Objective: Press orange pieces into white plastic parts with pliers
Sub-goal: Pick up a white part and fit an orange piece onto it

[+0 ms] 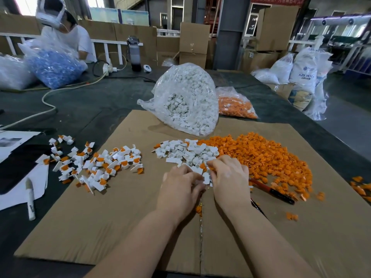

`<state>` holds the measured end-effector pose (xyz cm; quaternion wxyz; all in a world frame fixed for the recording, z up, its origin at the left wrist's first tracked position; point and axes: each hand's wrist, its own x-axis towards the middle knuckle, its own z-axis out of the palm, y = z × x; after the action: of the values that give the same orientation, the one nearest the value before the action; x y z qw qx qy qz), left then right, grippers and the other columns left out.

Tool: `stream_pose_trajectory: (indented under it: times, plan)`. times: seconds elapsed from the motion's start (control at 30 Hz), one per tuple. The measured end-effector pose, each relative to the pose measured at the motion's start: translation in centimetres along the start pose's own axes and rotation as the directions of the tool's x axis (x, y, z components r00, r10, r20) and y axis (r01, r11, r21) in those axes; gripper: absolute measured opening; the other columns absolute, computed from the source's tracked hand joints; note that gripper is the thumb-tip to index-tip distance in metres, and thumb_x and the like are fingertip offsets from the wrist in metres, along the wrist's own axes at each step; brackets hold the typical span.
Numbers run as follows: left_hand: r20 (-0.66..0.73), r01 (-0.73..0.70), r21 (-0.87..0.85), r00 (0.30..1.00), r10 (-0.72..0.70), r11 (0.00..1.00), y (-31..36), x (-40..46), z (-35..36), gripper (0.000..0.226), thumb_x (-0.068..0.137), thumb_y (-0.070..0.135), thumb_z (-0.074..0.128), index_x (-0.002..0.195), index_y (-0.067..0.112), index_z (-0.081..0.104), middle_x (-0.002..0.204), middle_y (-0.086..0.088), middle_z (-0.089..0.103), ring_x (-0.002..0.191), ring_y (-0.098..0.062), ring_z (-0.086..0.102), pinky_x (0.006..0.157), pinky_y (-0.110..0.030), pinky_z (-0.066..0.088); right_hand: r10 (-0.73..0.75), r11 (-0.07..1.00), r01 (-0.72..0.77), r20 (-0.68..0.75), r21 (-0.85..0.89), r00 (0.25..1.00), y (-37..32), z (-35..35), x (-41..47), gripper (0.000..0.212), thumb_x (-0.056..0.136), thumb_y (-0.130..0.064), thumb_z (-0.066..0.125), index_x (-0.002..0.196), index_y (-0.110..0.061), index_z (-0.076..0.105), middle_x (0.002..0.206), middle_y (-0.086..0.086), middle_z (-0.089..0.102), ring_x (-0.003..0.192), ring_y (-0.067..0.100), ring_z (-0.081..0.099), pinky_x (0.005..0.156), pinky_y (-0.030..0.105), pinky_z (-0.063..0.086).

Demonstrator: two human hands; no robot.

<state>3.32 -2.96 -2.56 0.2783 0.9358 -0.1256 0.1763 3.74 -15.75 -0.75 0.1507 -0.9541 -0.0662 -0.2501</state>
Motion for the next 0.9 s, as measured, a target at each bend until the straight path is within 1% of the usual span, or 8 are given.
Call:
stream_pose_trajectory:
  times: [0.1, 0.2, 0.43, 0.5, 0.6, 0.7, 0.8, 0.9]
  plan:
    - [0.059, -0.020, -0.048, 0.998, 0.023, 0.999, -0.3, 0.0, 0.0, 0.027, 0.090, 0.038, 0.056, 0.114, 0.030, 0.066, 0.089, 0.014, 0.038, 0.102, -0.011, 0.041, 0.086, -0.022, 0.032, -0.044, 0.997, 0.048, 0.071, -0.060, 0.997, -0.2, 0.3, 1.2, 0.029, 0.091, -0.013, 0.054, 0.116, -0.025, 0.061, 0.112, -0.001, 0.055, 0.106, 0.022, 0.045, 0.083, 0.033, 0.023]
    - [0.076, -0.019, -0.098, 0.997, 0.027, 0.995, -0.2, 0.0, -0.1, 0.027, 0.090, 0.032, 0.058, 0.115, 0.024, 0.066, 0.091, 0.010, 0.038, 0.102, -0.013, 0.042, 0.084, -0.019, 0.032, -0.053, 0.992, 0.071, 0.160, -0.108, 0.986, -0.4, 0.6, 2.0, 0.034, 0.093, -0.016, 0.050, 0.122, -0.034, 0.055, 0.117, -0.006, 0.050, 0.109, 0.019, 0.039, 0.087, 0.034, 0.020]
    - [0.092, 0.028, -0.206, 0.996, -0.009, 0.978, 0.0, 0.0, -0.4, 0.021, 0.087, 0.021, 0.062, 0.108, 0.016, 0.064, 0.097, 0.010, 0.040, 0.089, -0.010, 0.050, 0.078, -0.017, 0.038, -0.044, 0.988, 0.063, 0.136, -0.138, 0.990, -0.7, 0.4, 1.9, 0.009, 0.091, -0.018, 0.053, 0.095, -0.023, 0.059, 0.104, -0.006, 0.054, 0.100, 0.018, 0.043, 0.079, 0.031, 0.019]
    - [0.100, 0.034, -0.225, 0.995, -0.012, 0.974, -0.1, -0.1, -0.5, 0.022, 0.087, 0.021, 0.063, 0.107, 0.015, 0.063, 0.099, 0.011, 0.039, 0.082, -0.007, 0.049, 0.075, -0.015, 0.037, -0.041, 0.999, 0.042, 0.049, -0.013, 0.998, -0.7, 0.0, 1.3, 0.005, 0.089, -0.015, 0.058, 0.089, -0.017, 0.062, 0.094, -0.002, 0.058, 0.094, 0.021, 0.048, 0.076, 0.031, 0.024]
    - [0.103, 0.033, -0.252, 0.995, -0.007, 0.967, -0.1, -0.2, -0.6, 0.019, 0.085, 0.021, 0.066, 0.102, 0.015, 0.061, 0.096, 0.012, 0.038, 0.073, 0.000, 0.046, 0.070, -0.011, 0.035, 0.063, 0.952, -0.045, -0.049, 0.301, 0.997, -0.4, -0.8, -0.5, 0.005, 0.084, -0.007, 0.064, 0.080, -0.010, 0.065, 0.079, 0.001, 0.063, 0.080, 0.020, 0.055, 0.069, 0.032, 0.042]
    - [0.091, 0.024, -0.279, 0.996, 0.001, 0.960, 0.1, -0.3, -0.9, 0.017, 0.081, 0.019, 0.070, 0.083, 0.023, 0.054, 0.085, 0.015, 0.040, 0.070, 0.007, 0.047, 0.065, -0.007, 0.034, 0.215, 0.827, -0.187, 0.010, 0.531, 0.977, -0.1, -1.0, -2.4, 0.011, 0.085, -0.008, 0.064, 0.081, -0.018, 0.066, 0.075, -0.010, 0.064, 0.075, 0.004, 0.058, 0.067, 0.022, 0.046]
    - [0.060, 0.010, -0.279, 0.998, 0.007, 0.960, 0.1, -0.4, -1.0, 0.021, 0.081, 0.019, 0.070, 0.075, 0.025, 0.051, 0.078, 0.017, 0.044, 0.071, 0.003, 0.046, 0.064, -0.004, 0.033, 0.298, 0.722, -0.258, 0.048, 0.642, 0.953, 0.0, -0.9, -3.3, 0.014, 0.085, -0.008, 0.064, 0.083, -0.021, 0.066, 0.077, -0.013, 0.064, 0.076, -0.001, 0.058, 0.065, 0.010, 0.042]
    - [0.032, 0.129, -0.413, 0.991, -0.128, 0.901, 0.2, -0.4, -0.9, 0.011, 0.083, 0.022, 0.069, 0.086, 0.029, 0.061, 0.079, 0.020, 0.051, 0.075, 0.003, 0.049, 0.066, -0.001, 0.034, 0.320, 0.670, -0.278, 0.070, 0.688, 0.945, -0.3, -0.9, -3.5, 0.013, 0.086, -0.008, 0.064, 0.083, -0.021, 0.067, 0.077, -0.012, 0.065, 0.077, -0.004, 0.058, 0.064, 0.005, 0.041]
